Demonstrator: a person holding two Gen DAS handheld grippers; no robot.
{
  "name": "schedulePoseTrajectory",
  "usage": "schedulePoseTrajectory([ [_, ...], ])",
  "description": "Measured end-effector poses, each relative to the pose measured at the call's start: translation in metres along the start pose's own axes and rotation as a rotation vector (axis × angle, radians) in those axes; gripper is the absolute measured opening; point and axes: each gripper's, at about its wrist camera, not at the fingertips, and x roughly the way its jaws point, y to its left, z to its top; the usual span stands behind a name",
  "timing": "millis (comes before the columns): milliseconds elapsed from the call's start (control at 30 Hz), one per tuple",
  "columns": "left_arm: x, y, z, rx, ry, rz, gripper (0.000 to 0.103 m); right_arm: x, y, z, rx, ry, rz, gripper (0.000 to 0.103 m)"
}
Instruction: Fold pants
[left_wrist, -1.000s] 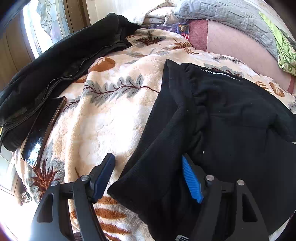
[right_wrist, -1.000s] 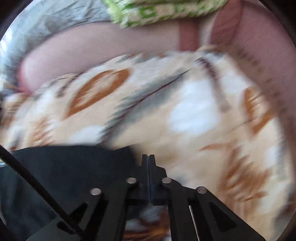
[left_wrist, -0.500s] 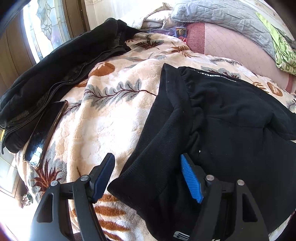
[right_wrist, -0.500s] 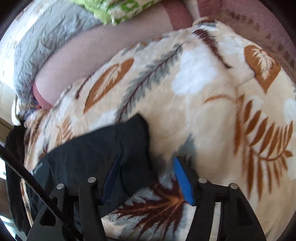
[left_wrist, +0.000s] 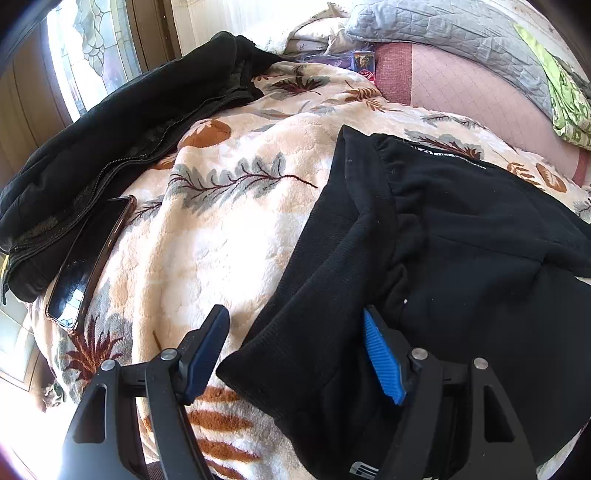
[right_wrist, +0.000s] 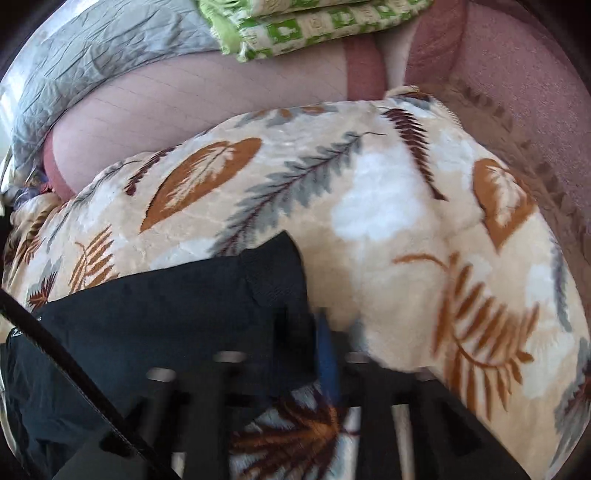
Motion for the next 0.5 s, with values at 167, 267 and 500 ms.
schedulePoseTrajectory([
  [167,-0.006,0.001,-0.002,-0.004,-0.020,-0.012,0.072,-0.052,-0.048,-0.043,0.128,0.022,0.119,0.061],
  [267,-0.011,0.001,-0.002,-0.008,-0.037,-0.024,0.072,-0.076,-0.073,-0.088,0.175,0.049,0.148,0.061],
  [500,-0.028,0.007,-0.005,-0.045,-0.090,-0.076,0.072,-0.075,-0.066,-0.145,0.088,0.097,0.149,0.061],
])
